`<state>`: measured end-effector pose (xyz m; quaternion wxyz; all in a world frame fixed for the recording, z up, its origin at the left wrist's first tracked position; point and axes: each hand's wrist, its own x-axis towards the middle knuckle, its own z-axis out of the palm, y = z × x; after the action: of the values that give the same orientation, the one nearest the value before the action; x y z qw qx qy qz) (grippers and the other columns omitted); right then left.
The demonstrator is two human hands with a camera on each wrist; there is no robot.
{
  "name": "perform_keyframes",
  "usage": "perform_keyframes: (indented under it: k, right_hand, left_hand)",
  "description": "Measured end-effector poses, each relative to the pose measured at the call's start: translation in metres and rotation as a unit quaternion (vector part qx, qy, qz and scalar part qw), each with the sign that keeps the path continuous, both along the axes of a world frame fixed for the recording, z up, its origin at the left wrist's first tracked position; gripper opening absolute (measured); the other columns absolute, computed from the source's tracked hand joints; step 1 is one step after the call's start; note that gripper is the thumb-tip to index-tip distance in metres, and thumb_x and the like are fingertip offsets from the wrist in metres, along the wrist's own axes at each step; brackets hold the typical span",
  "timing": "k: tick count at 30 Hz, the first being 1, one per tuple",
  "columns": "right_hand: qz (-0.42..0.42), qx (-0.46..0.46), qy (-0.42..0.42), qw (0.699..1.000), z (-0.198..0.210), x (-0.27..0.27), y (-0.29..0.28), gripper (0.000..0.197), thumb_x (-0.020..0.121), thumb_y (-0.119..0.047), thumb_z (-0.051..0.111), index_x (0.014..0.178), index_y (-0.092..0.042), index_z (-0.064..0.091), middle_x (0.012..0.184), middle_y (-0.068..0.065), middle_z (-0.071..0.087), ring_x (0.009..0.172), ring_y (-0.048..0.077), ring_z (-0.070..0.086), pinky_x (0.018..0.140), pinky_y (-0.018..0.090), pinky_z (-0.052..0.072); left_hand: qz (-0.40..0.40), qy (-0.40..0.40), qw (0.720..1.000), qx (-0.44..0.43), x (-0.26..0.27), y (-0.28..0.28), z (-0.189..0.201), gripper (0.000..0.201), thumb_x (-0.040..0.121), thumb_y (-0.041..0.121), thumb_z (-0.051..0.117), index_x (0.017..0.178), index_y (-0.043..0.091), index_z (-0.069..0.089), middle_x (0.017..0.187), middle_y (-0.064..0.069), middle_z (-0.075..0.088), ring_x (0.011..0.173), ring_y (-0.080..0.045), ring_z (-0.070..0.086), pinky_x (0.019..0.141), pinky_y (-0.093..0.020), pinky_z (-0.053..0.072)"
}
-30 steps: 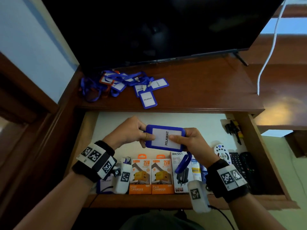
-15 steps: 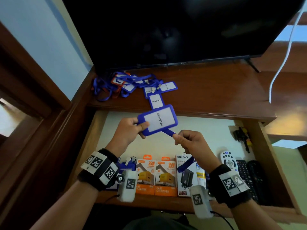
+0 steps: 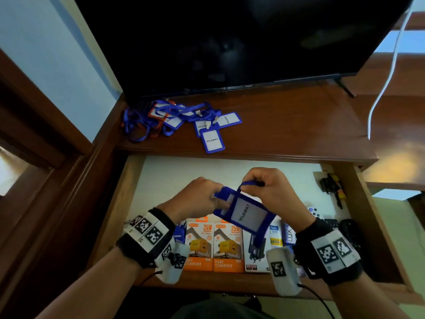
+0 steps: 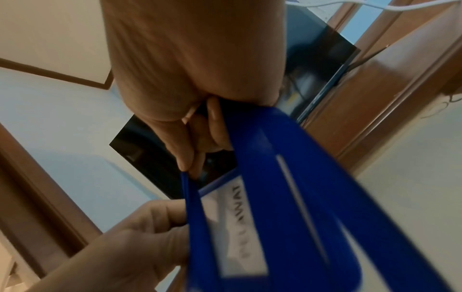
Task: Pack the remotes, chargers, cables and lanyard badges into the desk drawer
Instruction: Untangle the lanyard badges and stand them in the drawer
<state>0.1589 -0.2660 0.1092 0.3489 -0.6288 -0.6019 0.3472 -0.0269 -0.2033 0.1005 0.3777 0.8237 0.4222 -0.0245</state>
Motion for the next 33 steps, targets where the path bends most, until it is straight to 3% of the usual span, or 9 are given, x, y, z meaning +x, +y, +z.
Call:
perform_keyframes:
  k: [4,8,11,15,18,22,26,30,33]
  right_hand:
    - [0.004,-0.026,0.071,0.997,0.002,0.013,-0.003,0.02,0.082,-0.004,0.069,0.068,-0.014,0.06,0.063,-0.002,0.06,0.054,0.003,0.05,0.053,0.016,0.041]
    - [0.033,-0.07,0.147,0.986,-0.006,0.018,-0.007,0.021,0.09,-0.014,0.061,0.07,-0.006,0.058,0.061,0.009,0.054,0.054,0.01,0.049,0.051,0.02,0.036]
    - [0.035,-0.106,0.261,0.959,-0.019,0.012,-0.01,0.027,0.092,-0.023,0.058,0.071,-0.006,0.056,0.063,0.011,0.06,0.061,0.023,0.058,0.052,0.024,0.042]
    - [-0.042,-0.109,0.371,0.921,-0.04,-0.006,-0.013,0.031,0.072,-0.023,0.078,0.065,-0.009,0.052,0.047,-0.004,0.055,0.043,0.004,0.051,0.044,0.014,0.041]
    - [-0.02,-0.169,0.427,0.888,-0.047,-0.015,-0.008,0.015,0.08,-0.02,0.052,0.067,-0.014,0.046,0.049,-0.004,0.039,0.041,0.007,0.03,0.041,0.018,0.028]
    - [-0.018,-0.206,0.379,0.902,-0.04,-0.025,-0.002,0.039,0.099,-0.019,0.042,0.061,-0.014,0.042,0.047,-0.003,0.034,0.038,0.008,0.024,0.038,0.017,0.022]
    - [0.022,-0.158,0.188,0.969,-0.025,-0.039,-0.006,0.038,0.1,-0.026,0.046,0.064,-0.013,0.048,0.049,-0.003,0.041,0.04,0.005,0.034,0.044,0.016,0.032]
    - [0.072,-0.112,0.014,0.991,-0.016,-0.036,-0.011,0.034,0.098,-0.024,0.048,0.065,-0.02,0.052,0.059,-0.01,0.051,0.05,-0.001,0.047,0.052,0.011,0.036]
    - [0.104,-0.109,-0.038,0.988,-0.01,-0.027,-0.014,0.034,0.098,-0.022,0.047,0.065,-0.021,0.051,0.061,-0.01,0.051,0.054,0.0,0.048,0.056,0.012,0.037]
  left_hand:
    - [-0.007,-0.084,0.989,-0.119,-0.005,0.004,0.01,0.005,0.087,0.02,0.067,0.091,0.02,0.067,0.093,-0.001,0.071,0.084,-0.023,0.067,0.078,-0.039,0.055]
    - [0.002,-0.193,0.951,-0.24,-0.009,0.005,0.012,0.008,0.088,0.006,0.063,0.085,0.012,0.066,0.071,0.008,0.07,0.057,-0.005,0.059,0.055,-0.021,0.046]
    - [0.031,-0.267,0.928,-0.258,-0.007,0.002,0.01,0.007,0.08,0.011,0.064,0.086,0.008,0.065,0.07,0.007,0.069,0.056,-0.005,0.057,0.051,-0.017,0.043]
    - [0.123,-0.35,0.895,-0.246,-0.003,-0.003,0.001,0.026,0.071,0.028,0.071,0.089,0.01,0.068,0.079,0.002,0.071,0.064,-0.008,0.058,0.052,-0.017,0.043]
    - [0.216,-0.385,0.873,-0.208,0.002,-0.009,-0.003,0.014,0.08,0.017,0.07,0.091,0.009,0.067,0.086,-0.006,0.07,0.072,-0.018,0.057,0.053,-0.017,0.042]
    - [0.314,-0.394,0.853,-0.138,0.006,-0.011,-0.006,0.01,0.091,0.008,0.058,0.09,0.012,0.067,0.092,-0.015,0.067,0.076,-0.028,0.05,0.054,-0.018,0.042]
    - [0.381,-0.363,0.848,-0.059,0.011,-0.012,-0.009,0.009,0.091,0.011,0.06,0.087,0.016,0.066,0.072,-0.006,0.063,0.061,-0.014,0.048,0.056,-0.019,0.042]
    - [0.347,-0.281,0.894,0.044,0.011,-0.015,-0.013,0.011,0.09,0.019,0.063,0.099,0.015,0.067,0.074,0.009,0.061,0.063,-0.006,0.054,0.059,-0.011,0.044]
    - [0.267,-0.145,0.947,0.103,0.004,-0.014,-0.016,0.021,0.09,0.028,0.063,0.106,0.015,0.066,0.09,0.004,0.066,0.083,-0.009,0.06,0.073,-0.023,0.049]
